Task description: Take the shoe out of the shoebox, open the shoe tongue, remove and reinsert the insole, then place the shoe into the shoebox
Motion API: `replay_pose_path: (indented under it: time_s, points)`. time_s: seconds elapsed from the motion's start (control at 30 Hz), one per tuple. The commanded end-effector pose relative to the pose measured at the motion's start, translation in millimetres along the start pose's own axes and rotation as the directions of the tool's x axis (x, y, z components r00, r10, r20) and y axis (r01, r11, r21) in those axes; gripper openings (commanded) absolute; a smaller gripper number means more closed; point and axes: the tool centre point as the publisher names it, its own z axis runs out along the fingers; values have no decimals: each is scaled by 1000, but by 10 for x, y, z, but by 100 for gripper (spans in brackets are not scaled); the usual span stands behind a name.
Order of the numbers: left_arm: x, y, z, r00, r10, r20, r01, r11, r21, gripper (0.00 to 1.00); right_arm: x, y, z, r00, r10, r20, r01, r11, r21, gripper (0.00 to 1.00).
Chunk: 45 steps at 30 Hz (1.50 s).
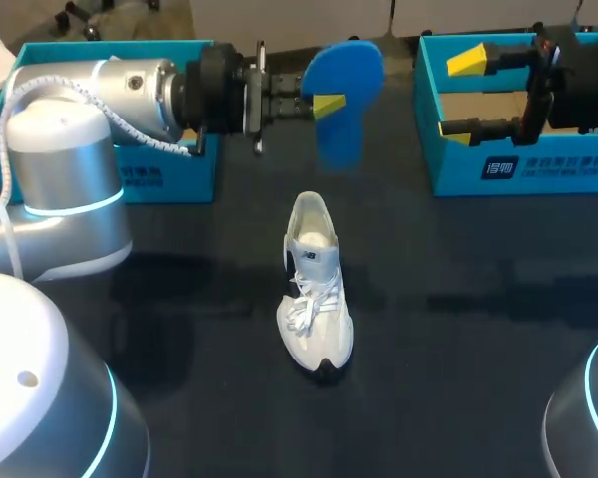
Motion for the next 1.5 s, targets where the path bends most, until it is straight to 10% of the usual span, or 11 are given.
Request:
replay_pose_path:
  time_s: [0.03, 0.67, 1.07, 1.5]
  points:
    - [-41, 19, 35, 967, -256, 4, 255, 966, 42, 0, -1, -4, 12, 1000, 1, 2, -1, 1000, -2, 100]
    - [-41, 19, 35, 967, -256, 4, 255, 966, 42, 0, -1, -4, 12, 1000, 1, 2, -1, 1000, -2, 100]
    - [-80, -126, 23, 534, -838, 112, 842, 516, -159, 0, -1, -4, 12, 1000, 1, 2, -1, 1000, -2, 100]
    - [-112, -83, 122, -300, -918, 259, 952, -304, 26, 0, -1, -4, 12, 1000, 1, 2, -1, 1000, -2, 100]
